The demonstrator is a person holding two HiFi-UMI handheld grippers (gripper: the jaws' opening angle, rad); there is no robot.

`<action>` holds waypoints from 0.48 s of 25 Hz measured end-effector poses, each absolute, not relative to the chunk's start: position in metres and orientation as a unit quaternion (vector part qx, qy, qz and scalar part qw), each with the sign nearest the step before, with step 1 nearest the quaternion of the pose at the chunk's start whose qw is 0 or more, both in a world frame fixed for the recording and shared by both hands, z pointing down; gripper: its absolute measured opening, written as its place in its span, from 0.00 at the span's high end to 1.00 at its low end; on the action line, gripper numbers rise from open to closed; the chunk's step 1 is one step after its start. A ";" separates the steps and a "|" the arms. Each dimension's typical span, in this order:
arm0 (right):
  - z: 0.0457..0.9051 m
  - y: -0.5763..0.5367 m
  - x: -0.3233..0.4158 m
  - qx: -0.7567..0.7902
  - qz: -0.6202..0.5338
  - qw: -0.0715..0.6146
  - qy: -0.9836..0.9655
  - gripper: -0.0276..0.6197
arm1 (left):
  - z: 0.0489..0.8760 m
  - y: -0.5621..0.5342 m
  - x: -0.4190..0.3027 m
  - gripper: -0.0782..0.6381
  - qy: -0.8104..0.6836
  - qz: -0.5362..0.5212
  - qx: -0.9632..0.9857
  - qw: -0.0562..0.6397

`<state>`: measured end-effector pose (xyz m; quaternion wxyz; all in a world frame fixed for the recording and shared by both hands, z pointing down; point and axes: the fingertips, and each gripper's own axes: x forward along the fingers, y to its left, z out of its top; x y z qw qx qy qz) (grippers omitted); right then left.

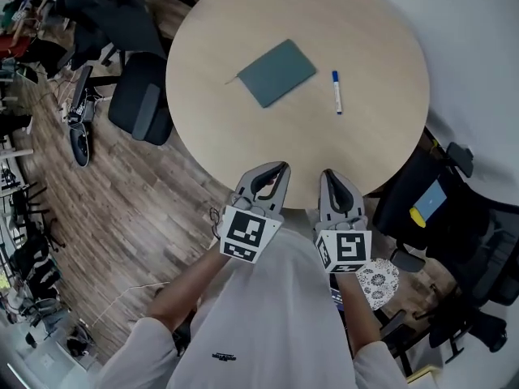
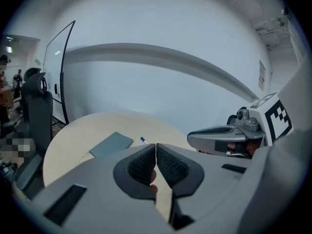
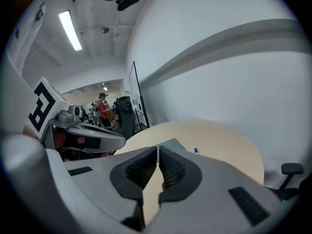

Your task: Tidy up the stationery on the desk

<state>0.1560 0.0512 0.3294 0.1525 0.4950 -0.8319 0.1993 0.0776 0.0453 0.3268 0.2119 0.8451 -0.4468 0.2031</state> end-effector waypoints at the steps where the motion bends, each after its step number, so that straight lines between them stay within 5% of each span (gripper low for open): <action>1: 0.330 0.049 0.151 0.492 0.200 0.155 -0.833 0.91 | 0.328 0.043 0.073 0.86 -0.448 0.204 0.844 0.214; 12: 0.366 0.006 0.089 0.484 0.236 0.170 -0.825 0.91 | 0.361 0.002 0.016 0.86 -0.429 0.236 0.841 0.232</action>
